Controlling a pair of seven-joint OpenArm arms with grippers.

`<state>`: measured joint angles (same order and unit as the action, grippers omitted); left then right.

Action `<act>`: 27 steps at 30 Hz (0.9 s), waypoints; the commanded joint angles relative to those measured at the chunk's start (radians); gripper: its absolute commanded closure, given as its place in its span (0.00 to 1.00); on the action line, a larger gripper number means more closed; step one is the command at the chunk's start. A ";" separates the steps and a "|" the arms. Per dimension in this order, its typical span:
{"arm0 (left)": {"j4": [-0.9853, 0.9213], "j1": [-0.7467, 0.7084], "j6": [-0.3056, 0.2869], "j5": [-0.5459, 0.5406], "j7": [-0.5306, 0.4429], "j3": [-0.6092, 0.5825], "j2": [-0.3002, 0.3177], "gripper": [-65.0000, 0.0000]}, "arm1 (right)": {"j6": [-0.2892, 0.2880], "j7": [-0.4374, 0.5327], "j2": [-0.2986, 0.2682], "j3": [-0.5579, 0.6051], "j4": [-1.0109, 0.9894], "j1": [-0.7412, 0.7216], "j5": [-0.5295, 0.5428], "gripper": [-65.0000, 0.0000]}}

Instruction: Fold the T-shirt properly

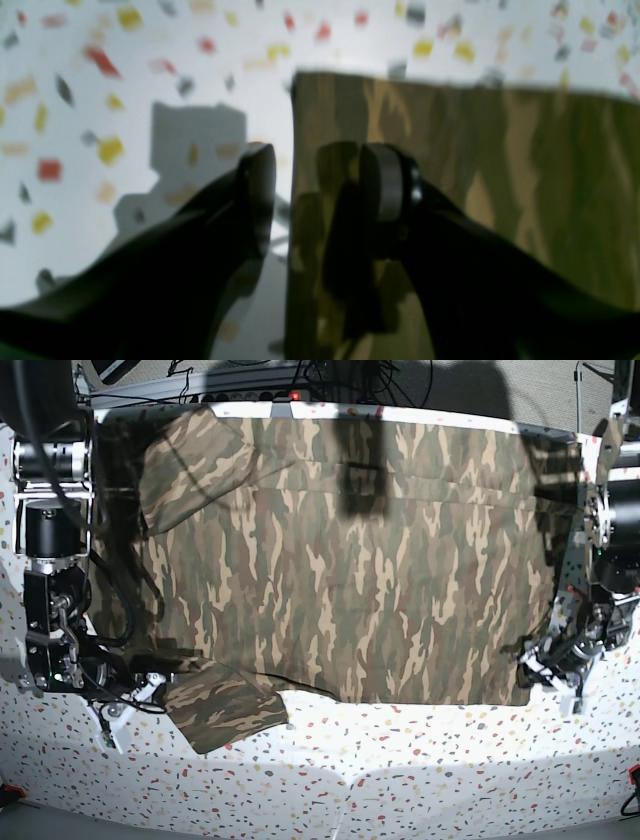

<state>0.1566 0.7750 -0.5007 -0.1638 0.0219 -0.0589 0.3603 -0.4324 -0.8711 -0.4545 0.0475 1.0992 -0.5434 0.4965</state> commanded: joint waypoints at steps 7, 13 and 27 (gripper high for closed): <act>0.012 0.023 0.026 0.006 -0.011 0.003 0.016 0.61 | -0.006 -0.015 -0.014 -0.006 0.017 -0.039 0.006 0.75; -0.016 0.020 0.045 0.007 0.015 0.003 0.009 0.62 | -0.006 -0.036 -0.014 -0.006 0.023 -0.039 0.006 0.75; -0.063 0.023 -0.103 0.041 0.041 0.003 -0.042 0.81 | -0.051 -0.074 -0.014 -0.006 0.027 -0.100 0.090 0.75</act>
<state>0.0917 0.7815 -0.5846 -0.1352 0.0216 -0.0559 0.3183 -0.4732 -0.9604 -0.4545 0.0475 1.1069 -0.6041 0.5789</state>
